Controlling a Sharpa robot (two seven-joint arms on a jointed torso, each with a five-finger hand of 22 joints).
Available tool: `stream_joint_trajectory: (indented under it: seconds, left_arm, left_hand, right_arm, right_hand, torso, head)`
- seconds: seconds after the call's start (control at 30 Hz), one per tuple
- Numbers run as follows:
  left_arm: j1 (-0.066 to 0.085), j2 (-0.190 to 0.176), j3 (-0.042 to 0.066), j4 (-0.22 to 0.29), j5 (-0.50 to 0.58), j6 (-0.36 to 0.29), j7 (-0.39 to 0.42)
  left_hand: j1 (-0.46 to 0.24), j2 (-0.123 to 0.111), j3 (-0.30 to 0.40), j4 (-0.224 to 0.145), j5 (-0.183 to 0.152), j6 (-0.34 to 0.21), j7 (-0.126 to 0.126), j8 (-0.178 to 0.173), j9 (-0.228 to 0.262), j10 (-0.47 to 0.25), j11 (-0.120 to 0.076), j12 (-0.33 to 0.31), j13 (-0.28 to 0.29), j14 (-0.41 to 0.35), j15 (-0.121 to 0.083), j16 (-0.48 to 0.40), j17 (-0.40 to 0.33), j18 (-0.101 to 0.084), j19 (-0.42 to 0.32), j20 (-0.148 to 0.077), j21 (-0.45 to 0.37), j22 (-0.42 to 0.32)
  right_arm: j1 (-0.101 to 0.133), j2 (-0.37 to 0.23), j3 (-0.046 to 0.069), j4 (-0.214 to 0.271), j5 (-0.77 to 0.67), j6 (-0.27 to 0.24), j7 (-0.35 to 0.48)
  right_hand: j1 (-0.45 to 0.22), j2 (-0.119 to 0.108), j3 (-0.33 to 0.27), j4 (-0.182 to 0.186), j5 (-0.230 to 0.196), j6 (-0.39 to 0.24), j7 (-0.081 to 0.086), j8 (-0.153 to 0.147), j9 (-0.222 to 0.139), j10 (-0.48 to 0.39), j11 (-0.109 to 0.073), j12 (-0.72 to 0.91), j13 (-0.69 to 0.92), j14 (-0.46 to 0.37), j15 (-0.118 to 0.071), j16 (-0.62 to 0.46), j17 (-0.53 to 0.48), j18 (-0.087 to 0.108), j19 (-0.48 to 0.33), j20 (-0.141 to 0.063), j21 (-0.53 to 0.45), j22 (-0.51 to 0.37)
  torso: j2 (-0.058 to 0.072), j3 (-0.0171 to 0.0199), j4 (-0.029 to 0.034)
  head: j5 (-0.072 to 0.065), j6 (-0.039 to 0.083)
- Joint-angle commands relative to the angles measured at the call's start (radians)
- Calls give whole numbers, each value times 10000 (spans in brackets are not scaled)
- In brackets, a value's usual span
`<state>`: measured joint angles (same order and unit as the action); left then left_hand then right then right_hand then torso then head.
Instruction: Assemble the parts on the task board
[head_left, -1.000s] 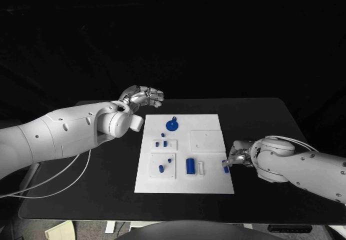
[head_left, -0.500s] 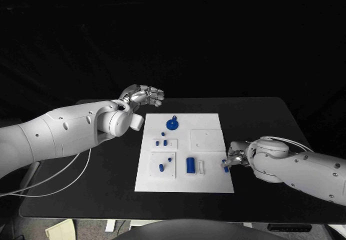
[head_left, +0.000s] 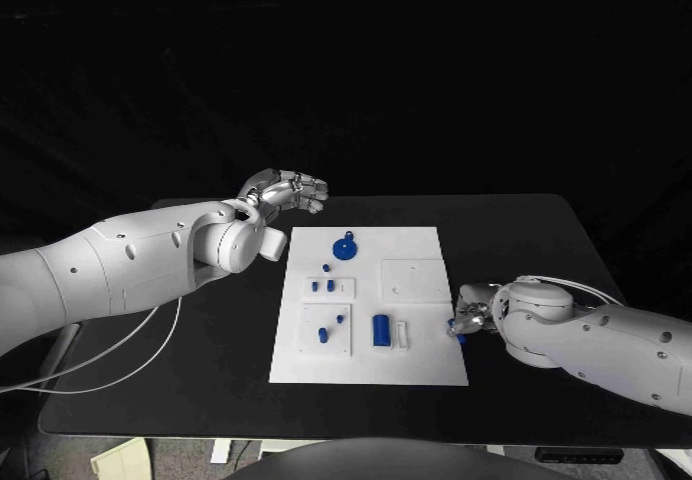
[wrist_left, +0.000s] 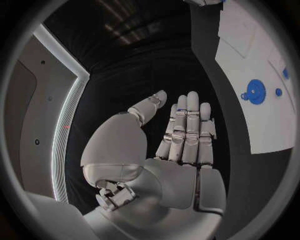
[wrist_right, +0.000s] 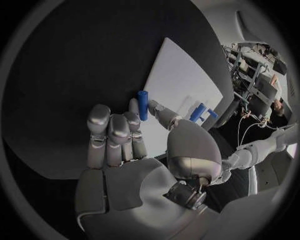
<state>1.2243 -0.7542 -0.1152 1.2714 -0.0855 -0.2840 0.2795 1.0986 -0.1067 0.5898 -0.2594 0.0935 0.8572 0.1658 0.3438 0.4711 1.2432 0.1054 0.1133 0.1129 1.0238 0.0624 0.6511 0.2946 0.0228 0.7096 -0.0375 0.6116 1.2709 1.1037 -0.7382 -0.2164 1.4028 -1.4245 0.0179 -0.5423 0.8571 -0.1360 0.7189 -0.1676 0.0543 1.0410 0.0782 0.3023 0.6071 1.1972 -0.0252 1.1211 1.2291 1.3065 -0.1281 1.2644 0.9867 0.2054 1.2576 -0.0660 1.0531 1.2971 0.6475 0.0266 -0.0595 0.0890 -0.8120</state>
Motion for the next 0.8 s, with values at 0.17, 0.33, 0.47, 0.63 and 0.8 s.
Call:
stream_joint_trajectory:
  seconds: [0.17, 0.33, 0.47, 0.63, 0.8]
  left_arm:
    - [14, 3, 7, 30, 43, 148, 29]
    - [14, 0, 6, 28, 43, 145, 27]
    - [14, 6, 6, 24, 43, 145, 21]
    - [14, 10, 5, 11, 43, 171, -8]
    - [14, 16, 5, 6, 43, 162, 3]
  left_hand:
    - [-56, -37, 3, 80, -47, -52, -16, 51, -16, -65, 2, -23, -10, 83, -13, -51, 25, 72, 68, -8, -57, 12]
    - [-58, -38, 2, 83, -48, -52, -16, 51, -17, -66, 2, -23, -11, 83, -13, -55, 30, 72, 68, -8, -59, 13]
    - [-65, -33, 3, 93, -49, -53, -15, 52, -18, -67, 3, -23, -11, 85, -13, -61, 39, 72, 70, -8, -62, 16]
    - [-70, -29, 3, 101, -50, -55, -15, 52, -20, -68, 3, -23, -11, 85, -13, -67, 47, 72, 71, -8, -64, 18]
    - [-86, -20, 2, 122, -51, -59, -13, 51, -23, -70, 4, -23, -12, 88, -13, -77, 64, 72, 74, -7, -69, 23]
  right_arm:
    - [-112, 105, -88, -78, -1044, 472, -138]
    - [-124, 84, -89, -101, -884, 409, -102]
    - [-124, 55, -89, -106, -563, 317, -80]
    - [-123, -56, -87, -73, -185, 93, -71]
    - [-110, -276, -80, 89, 542, -91, -36]
  right_hand:
    - [19, -189, 51, -83, -55, -18, 47, -16, -63, -7, -25, -52, 2, 47, -26, -56, -1, 564, -25, 59, 63, 21]
    - [-60, -301, 45, -39, -54, -13, 52, -28, -66, -29, -20, -87, -18, 51, -20, -61, -6, 564, -18, 81, 64, 16]
    - [-28, -207, 138, 0, -54, -6, 49, -35, -67, -24, -22, -94, -19, 55, -20, -65, -11, 564, -15, 87, 60, 8]
    - [141, 256, 486, 38, -53, 70, 29, -20, -64, 29, -39, -82, -10, 54, -25, -77, -21, 562, -32, 100, 51, 2]
    - [31, 383, 782, 172, -53, 142, 21, -47, -122, 92, -47, -94, -23, 56, -29, -74, -24, 564, -41, 148, 80, 20]
  torso:
    - [4, 14, -9]
    - [2, 14, -8]
    - [1, 14, -6]
    - [-2, 12, -7]
    - [-1, 9, -7]
  head:
    - [-21, -3]
    - [-24, -2]
    - [-24, 13]
    - [-29, 31]
    - [-28, 36]
